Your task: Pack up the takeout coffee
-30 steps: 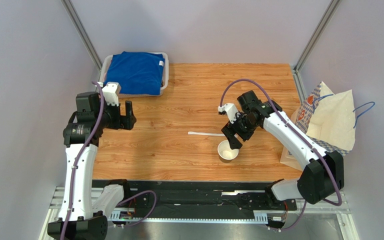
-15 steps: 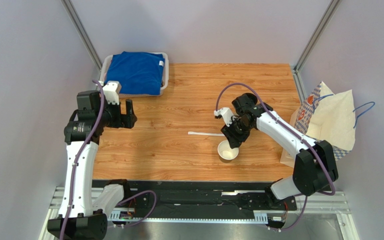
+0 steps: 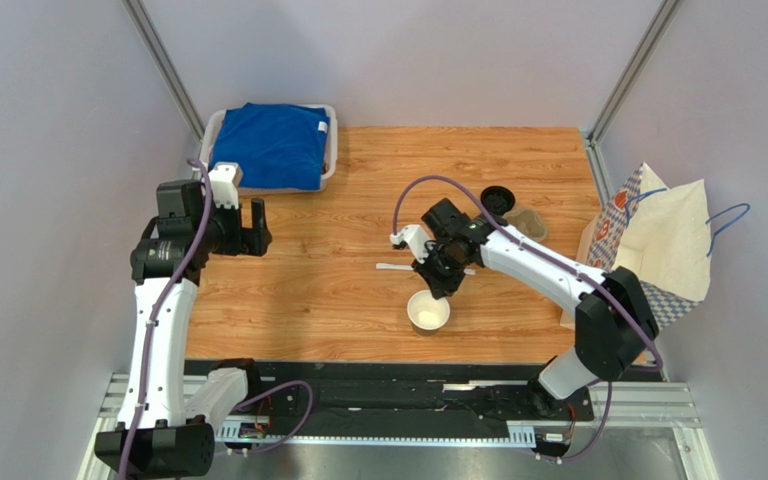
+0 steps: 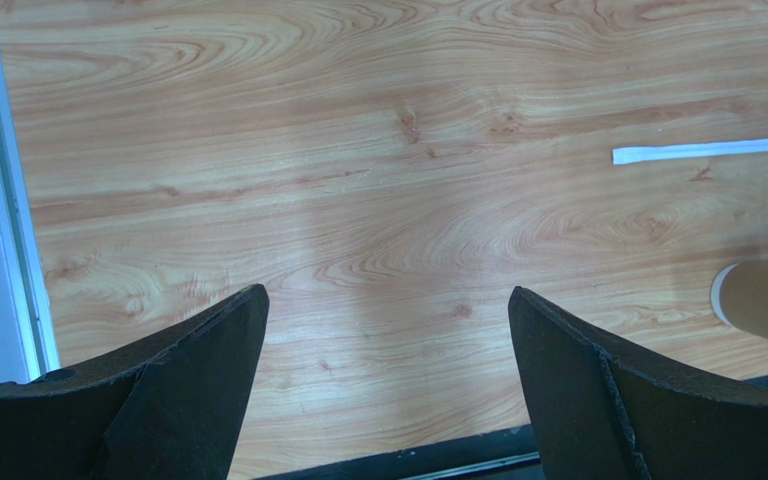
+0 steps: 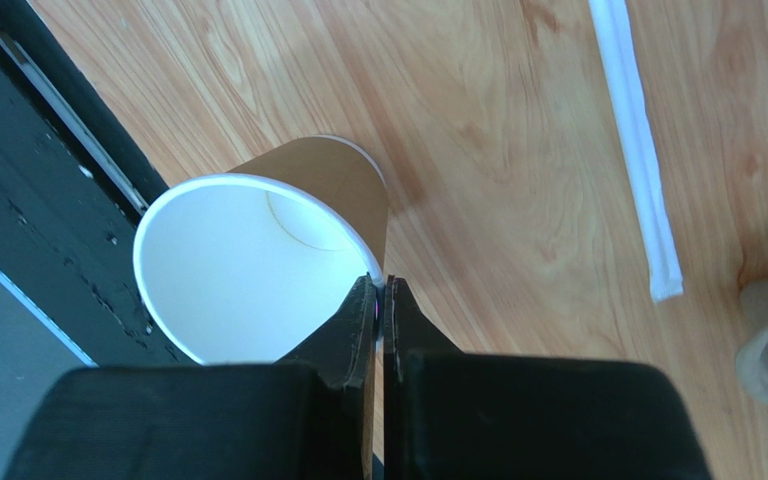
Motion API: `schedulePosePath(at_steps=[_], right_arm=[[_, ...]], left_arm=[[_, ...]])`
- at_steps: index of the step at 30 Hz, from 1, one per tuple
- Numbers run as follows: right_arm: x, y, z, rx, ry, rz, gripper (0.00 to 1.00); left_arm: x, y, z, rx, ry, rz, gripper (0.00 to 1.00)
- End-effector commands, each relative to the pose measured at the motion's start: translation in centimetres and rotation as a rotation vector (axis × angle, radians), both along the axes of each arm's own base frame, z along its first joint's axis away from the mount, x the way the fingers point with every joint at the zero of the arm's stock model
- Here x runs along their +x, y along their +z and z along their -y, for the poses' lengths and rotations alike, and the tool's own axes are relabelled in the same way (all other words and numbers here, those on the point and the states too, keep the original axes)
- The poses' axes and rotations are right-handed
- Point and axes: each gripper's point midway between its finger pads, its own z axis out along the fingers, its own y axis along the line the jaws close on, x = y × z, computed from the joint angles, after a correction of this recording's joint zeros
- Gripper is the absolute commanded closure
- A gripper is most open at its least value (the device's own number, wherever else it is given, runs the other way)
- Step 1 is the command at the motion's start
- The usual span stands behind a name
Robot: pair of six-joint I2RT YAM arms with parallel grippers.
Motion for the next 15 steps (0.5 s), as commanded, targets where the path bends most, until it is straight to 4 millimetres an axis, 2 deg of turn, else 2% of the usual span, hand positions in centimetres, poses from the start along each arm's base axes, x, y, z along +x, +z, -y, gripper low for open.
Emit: schedulePosePath(at_steps=[1, 4, 5, 6, 8, 13, 15], right_arm=[[3.1, -0.4, -3.5, 0.013, -0.041, 0.055, 1.0], [5.3, 0.0, -5.1, 0.02, -0.067, 0.085, 1.0], [6.2, 0.8, -5.8, 0.04, -0.072, 0.109, 1.0], [6.6, 0.4, -6.2, 0.034, -0.079, 0.104, 1.0], [7.7, 1.1, -6.9, 0.045, -0.097, 0.126, 1.0], [8.8, 2.1, -7.5, 0.038, -0.11, 0.17, 1.0], [8.4, 2.2, -7.4, 0.032, -0.099, 0.17, 0.93]], left_arm=[[0.7, 0.0, -0.4, 0.03, -0.003, 0.017, 0.01], [0.8, 0.0, -0.5, 0.039, -0.006, 0.016, 0.01], [0.8, 0.0, -0.5, 0.04, -0.006, 0.016, 0.01], [0.8, -0.1, -0.6, 0.044, -0.008, 0.014, 0.01], [0.9, -0.2, -0.7, 0.051, -0.011, 0.01, 0.01], [1.1, -0.7, -0.9, 0.065, -0.013, -0.002, 0.01], [1.3, -0.9, -0.8, 0.064, -0.016, -0.006, 0.01]])
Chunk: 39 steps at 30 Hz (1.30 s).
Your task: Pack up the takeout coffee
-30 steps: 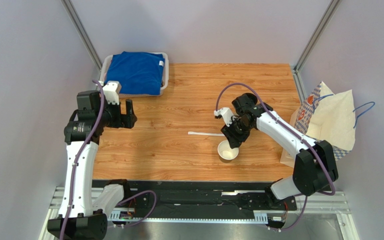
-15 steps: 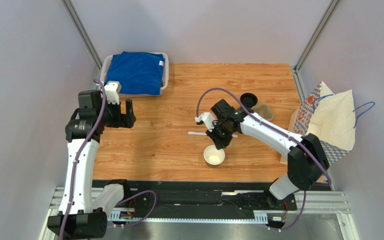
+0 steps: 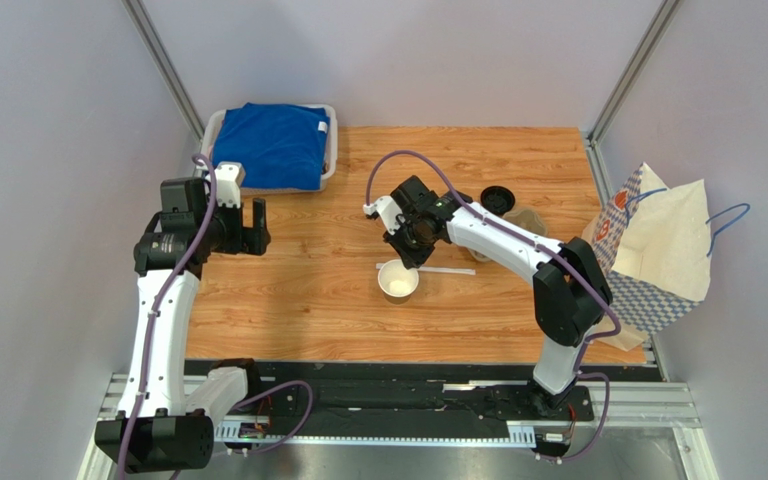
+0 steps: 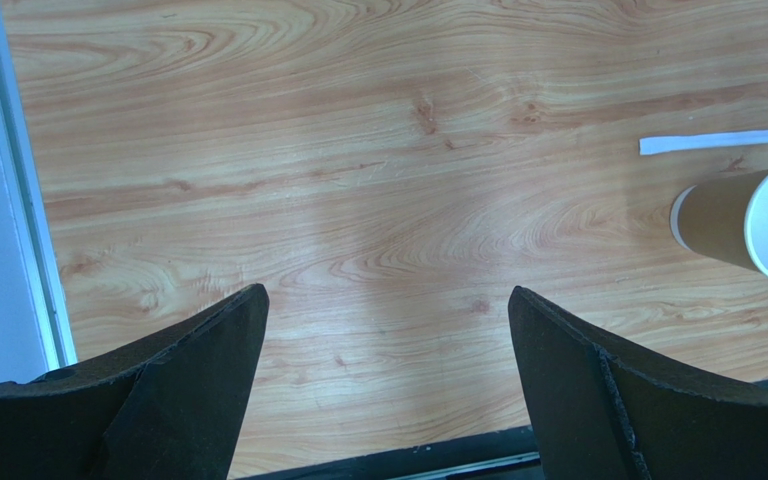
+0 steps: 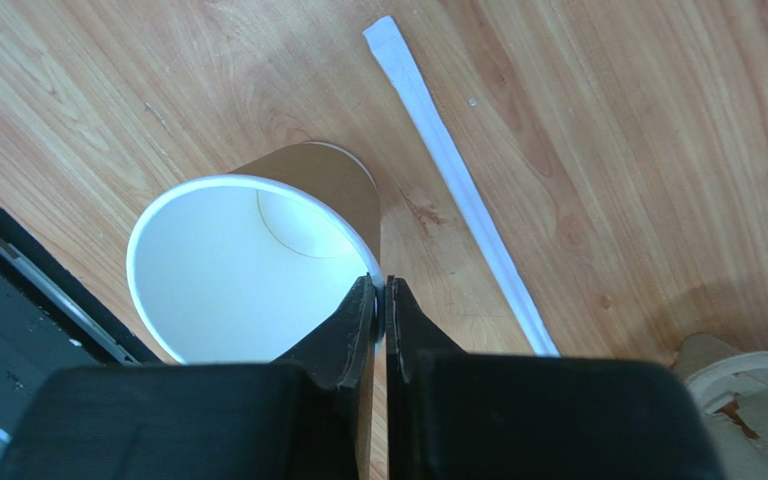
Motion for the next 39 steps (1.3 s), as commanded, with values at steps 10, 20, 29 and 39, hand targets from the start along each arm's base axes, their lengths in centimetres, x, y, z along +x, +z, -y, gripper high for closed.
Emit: schedulePosePath(at_steps=[10, 20, 29, 39], right_arm=[[3.7, 8.2, 1.5, 0.152, -0.103, 0.091, 0.22], [17.2, 8.7, 12.8, 0.052, -0.425, 0.269, 0.41], [22.8, 4.9, 18.1, -0.141, -0.485, 0.322, 0.46], [23.7, -0.8, 19.7, -0.245, -0.457, 0.261, 0.46]], left_arm=[[1.2, 0.2, 0.1, 0.012, -0.028, 0.021, 0.01], [1.8, 0.6, 0.6, -0.01, -0.048, 0.044, 0.01], [2.1, 0.0, 0.5, -0.003, -0.058, 0.027, 0.01], [2.4, -0.9, 0.4, 0.003, -0.066, 0.014, 0.01]])
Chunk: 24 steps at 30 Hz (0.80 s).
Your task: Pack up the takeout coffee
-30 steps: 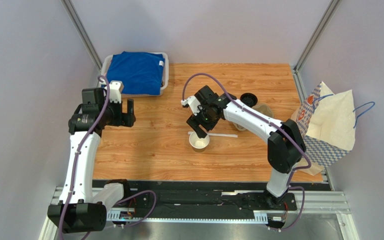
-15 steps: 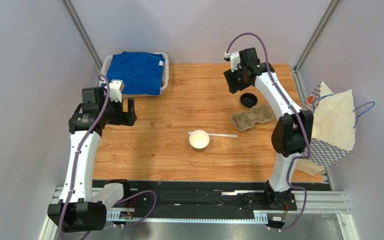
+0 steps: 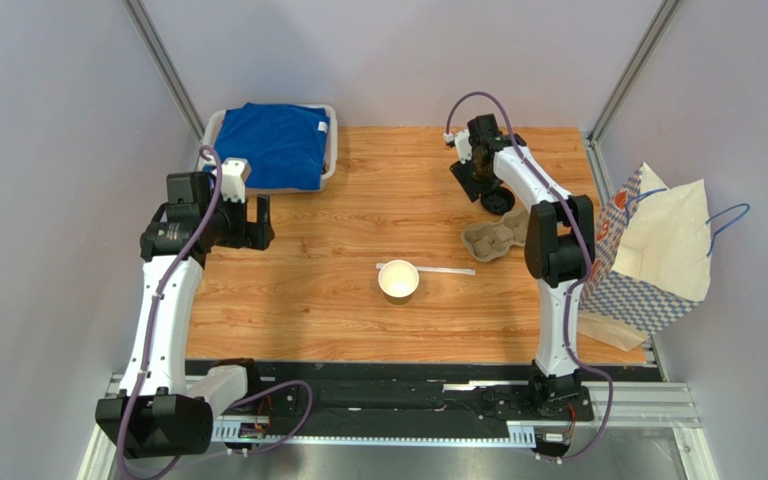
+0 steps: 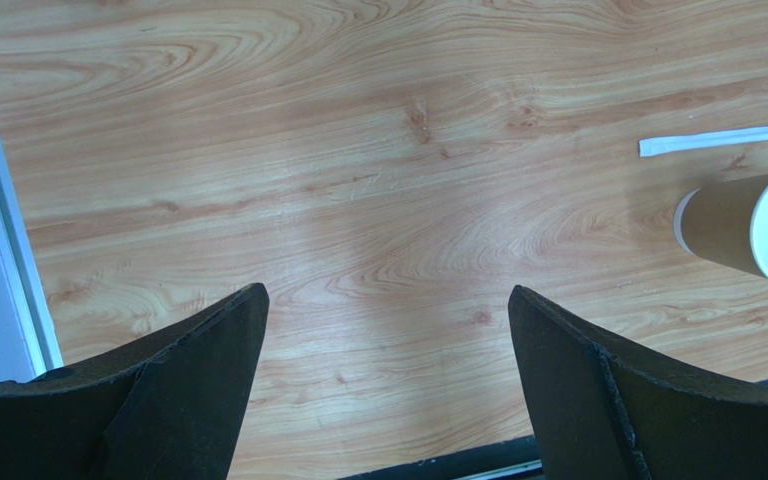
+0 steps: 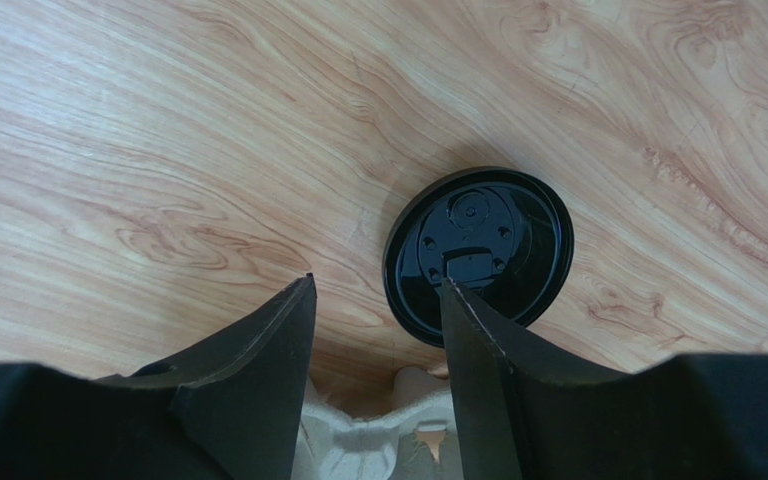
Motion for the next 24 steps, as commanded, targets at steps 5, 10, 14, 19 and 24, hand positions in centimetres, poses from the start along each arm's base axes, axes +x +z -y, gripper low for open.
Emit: schedulePosePath(at_steps=[5, 10, 14, 19, 24], right_arm=[[2.2, -1.2, 1.0, -0.051, 0.017, 0.035, 0.47], [2.2, -2.8, 1.3, -0.05, 0.014, 0.006, 0.5], [1.9, -3.9, 1.4, -0.033, 0.011, -0.017, 0.53], [1.7, -4.3, 1.6, 0.015, -0.006, -0.033, 0.69], [1.4, -0.3, 0.2, 0.118, 0.018, -0.002, 1.0]], left_arm=[[0.9, 0.2, 0.1, 0.011, -0.031, 0.037, 0.01], [1.0, 0.2, 0.1, 0.007, -0.025, 0.034, 0.01], [1.0, 0.4, 0.3, -0.007, -0.017, 0.038, 0.01], [1.1, 1.1, 0.6, -0.026, -0.022, 0.068, 0.01], [1.4, 3.3, 1.1, -0.024, -0.063, 0.186, 0.01]])
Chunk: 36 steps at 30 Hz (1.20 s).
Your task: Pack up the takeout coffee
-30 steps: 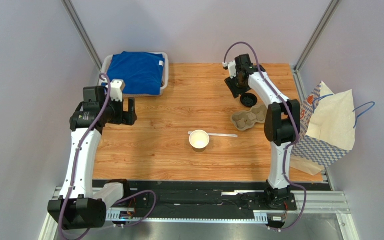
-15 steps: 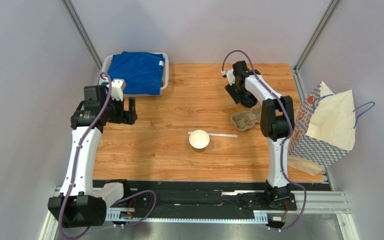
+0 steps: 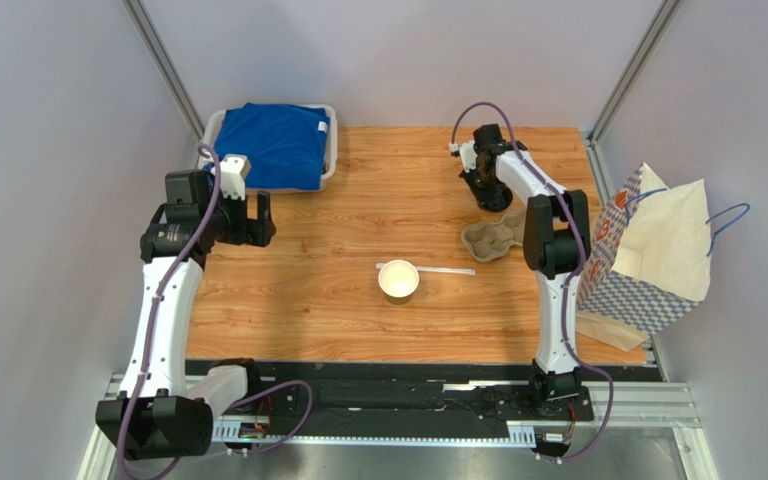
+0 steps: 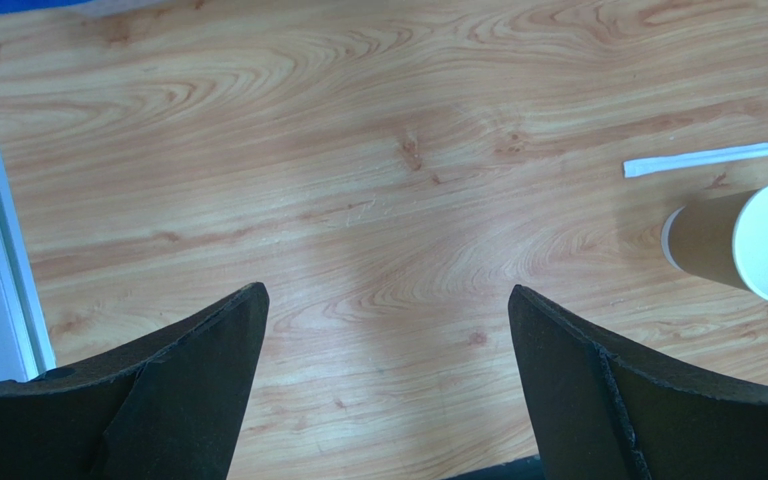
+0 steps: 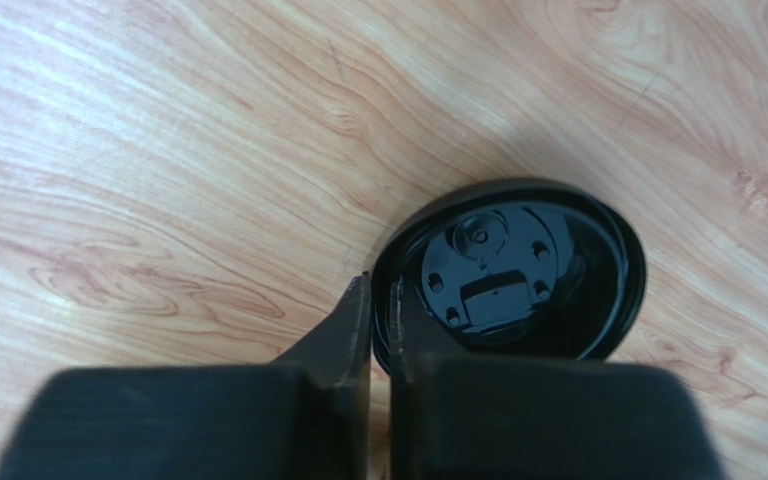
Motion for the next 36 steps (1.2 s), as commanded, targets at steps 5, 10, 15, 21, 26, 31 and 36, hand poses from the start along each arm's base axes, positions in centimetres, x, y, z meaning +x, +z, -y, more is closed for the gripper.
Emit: schedulePosePath(at_steps=[5, 10, 15, 21, 26, 31, 36], right_arm=[[-1.7, 17.2, -6.2, 0.421, 0.136, 0.185, 1.0], [-7.3, 29.9, -11.6, 0.901, 0.294, 0.224, 1.0], [-11.4, 39.2, -14.7, 1.284, 0.361, 0.156, 1.0], [-14.6, 43.0, -16.1, 1.646, 0.283, -0.148, 1.0], [-18.8, 44.7, -16.6, 1.73, 0.321, -0.176, 1.0], [-24.0, 46.8, -17.4, 1.691, 0.542, -0.108, 1.0], [-27.4, 48.1, -18.4, 1.625, 0.727, 0.064, 1.0]], left_arm=[[0.7, 6.4, 1.9, -0.028, -0.114, 0.305, 0.01], [0.0, 13.0, 5.1, -0.143, -0.253, 0.532, 0.01], [-2.0, 20.7, 9.1, -0.355, -0.442, 0.706, 0.01], [-4.1, 26.9, 10.3, -0.474, -0.479, 0.965, 0.01], [-3.4, 25.7, 11.4, -0.698, -0.423, 0.79, 0.01], [-3.4, 22.2, 14.1, -0.967, -0.379, 0.533, 0.01], [-3.7, 20.5, 17.4, -1.082, -0.413, 0.405, 0.01]])
